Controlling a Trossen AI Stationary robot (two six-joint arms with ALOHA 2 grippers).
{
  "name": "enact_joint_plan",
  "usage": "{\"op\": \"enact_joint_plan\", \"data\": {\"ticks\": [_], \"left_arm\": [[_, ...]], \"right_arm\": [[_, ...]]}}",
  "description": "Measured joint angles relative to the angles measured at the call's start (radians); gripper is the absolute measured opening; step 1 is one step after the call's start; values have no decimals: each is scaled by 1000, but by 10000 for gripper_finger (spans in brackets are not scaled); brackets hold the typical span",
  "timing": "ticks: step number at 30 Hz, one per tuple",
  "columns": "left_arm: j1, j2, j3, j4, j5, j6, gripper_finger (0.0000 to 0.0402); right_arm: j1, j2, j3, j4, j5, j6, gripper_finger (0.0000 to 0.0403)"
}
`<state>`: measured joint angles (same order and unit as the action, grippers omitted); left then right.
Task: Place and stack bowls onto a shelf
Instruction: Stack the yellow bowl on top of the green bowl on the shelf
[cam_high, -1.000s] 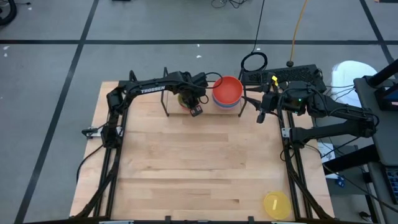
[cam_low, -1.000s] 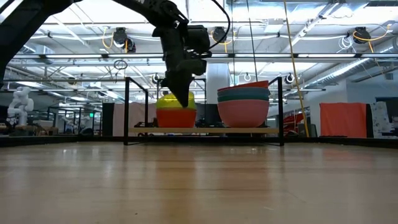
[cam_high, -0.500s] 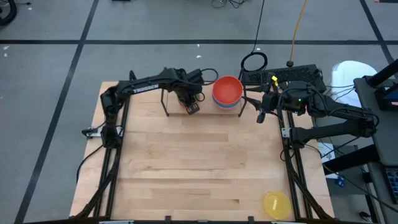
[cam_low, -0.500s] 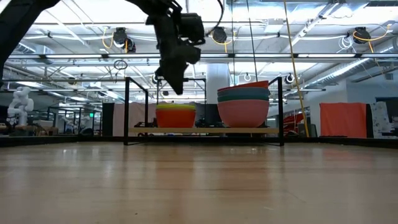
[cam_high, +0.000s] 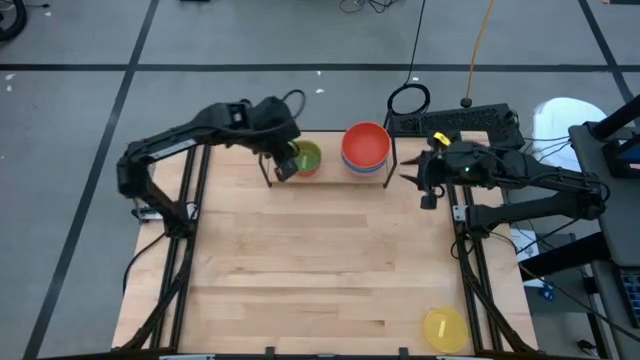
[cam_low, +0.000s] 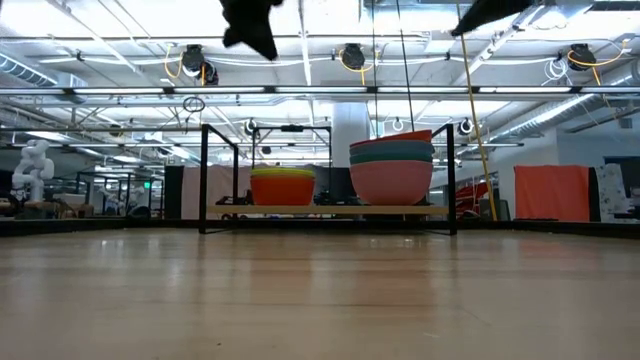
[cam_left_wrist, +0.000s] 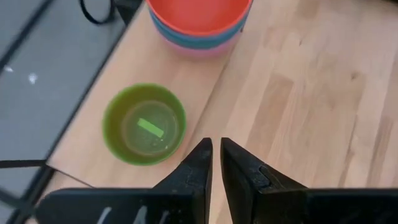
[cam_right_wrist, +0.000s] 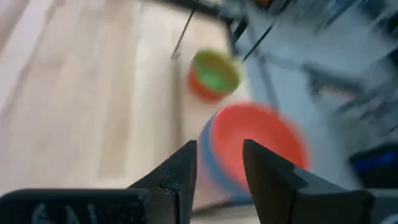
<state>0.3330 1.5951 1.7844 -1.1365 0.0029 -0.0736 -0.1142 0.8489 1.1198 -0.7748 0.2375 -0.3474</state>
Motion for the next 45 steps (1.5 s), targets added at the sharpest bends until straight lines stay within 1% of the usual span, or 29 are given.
{"op": "enact_joint_plan", "data": {"ticks": [3,8,16,19,22,25,28,31,34,38,42,45], "left_arm": [[-18,-56,0,-14,-40,-19,37],[-42,-116,1,-53,-77,-45,37],[-62,-138,0,-122,-84,-81,37],[-65,-141,0,-159,-85,-105,37],[-67,-139,0,-176,-86,-120,37],[-67,-140,0,-181,-86,-120,37],[-67,-139,0,-181,-86,-119,37],[-67,-140,0,-182,-86,-115,37],[-67,-139,0,-192,-86,-108,37],[-67,-140,0,-229,-86,-105,37],[-67,-140,0,-273,-86,-105,37],[-67,-140,0,-289,-85,-107,37]], "right_arm": [[49,0,0,-134,-12,138,125],[161,5,0,-344,-152,344,125],[334,59,0,-531,-375,636,125],[403,96,0,-613,-451,707,125],[472,130,-16,-627,-521,754,125],[532,159,-57,-580,-581,798,125],[591,181,-131,-478,-622,876,125],[648,198,-221,-299,-660,968,125],[704,216,-303,-75,-660,1032,125],[770,243,-390,165,-659,1147,125],[836,282,-434,267,-655,1246,125],[871,316,-447,287,-655,1279,125]]}}
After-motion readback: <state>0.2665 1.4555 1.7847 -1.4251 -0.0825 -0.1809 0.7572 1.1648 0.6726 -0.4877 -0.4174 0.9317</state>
